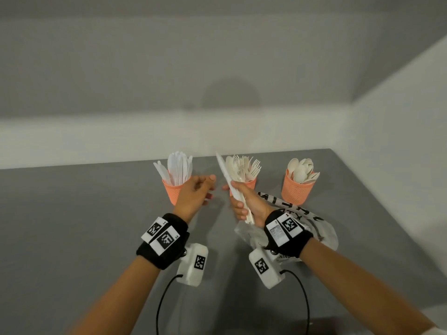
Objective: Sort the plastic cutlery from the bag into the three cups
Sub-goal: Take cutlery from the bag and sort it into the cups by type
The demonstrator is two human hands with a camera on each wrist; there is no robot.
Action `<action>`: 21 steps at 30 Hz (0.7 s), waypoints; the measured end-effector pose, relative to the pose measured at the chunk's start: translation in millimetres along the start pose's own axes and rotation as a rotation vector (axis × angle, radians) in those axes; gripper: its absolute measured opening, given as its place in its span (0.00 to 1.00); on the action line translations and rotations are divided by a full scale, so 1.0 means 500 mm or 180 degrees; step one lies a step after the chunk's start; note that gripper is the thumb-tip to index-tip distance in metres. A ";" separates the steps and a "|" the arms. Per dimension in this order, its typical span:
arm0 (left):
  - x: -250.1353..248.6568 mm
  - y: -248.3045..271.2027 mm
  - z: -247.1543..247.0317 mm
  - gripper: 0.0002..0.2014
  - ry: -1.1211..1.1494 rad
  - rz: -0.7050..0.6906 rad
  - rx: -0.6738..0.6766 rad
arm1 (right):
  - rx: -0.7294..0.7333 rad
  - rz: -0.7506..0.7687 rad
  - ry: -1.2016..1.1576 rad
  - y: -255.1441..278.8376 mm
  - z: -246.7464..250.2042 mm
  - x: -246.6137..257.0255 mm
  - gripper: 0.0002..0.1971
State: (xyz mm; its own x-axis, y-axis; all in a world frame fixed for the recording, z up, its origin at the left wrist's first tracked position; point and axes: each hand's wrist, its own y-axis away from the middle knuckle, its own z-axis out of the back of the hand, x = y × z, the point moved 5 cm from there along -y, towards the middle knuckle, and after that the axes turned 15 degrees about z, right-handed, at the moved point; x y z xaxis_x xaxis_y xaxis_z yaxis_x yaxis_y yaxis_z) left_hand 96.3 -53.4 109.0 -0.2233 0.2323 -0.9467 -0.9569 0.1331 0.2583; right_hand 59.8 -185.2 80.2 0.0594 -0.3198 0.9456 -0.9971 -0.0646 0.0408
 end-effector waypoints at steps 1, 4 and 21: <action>-0.004 0.000 -0.002 0.12 0.0055 -0.0056 -0.0070 | 0.0049 -0.0026 0.0123 0.003 -0.011 -0.006 0.13; -0.015 0.008 -0.007 0.09 0.0245 -0.0224 -0.0257 | 0.0150 0.0065 0.0432 0.008 -0.032 -0.022 0.13; -0.004 -0.015 0.015 0.05 0.0569 -0.0162 -0.0222 | 0.0620 0.0000 0.0391 0.012 -0.043 -0.020 0.19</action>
State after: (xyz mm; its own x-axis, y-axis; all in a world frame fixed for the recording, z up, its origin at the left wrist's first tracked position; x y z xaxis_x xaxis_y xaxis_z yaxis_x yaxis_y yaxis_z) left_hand 105.3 -47.8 110.3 -0.1978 0.0512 -0.9789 -0.9769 0.0719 0.2012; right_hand 52.2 -162.3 78.0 0.0414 -0.2031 0.9783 -0.9683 -0.2497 -0.0109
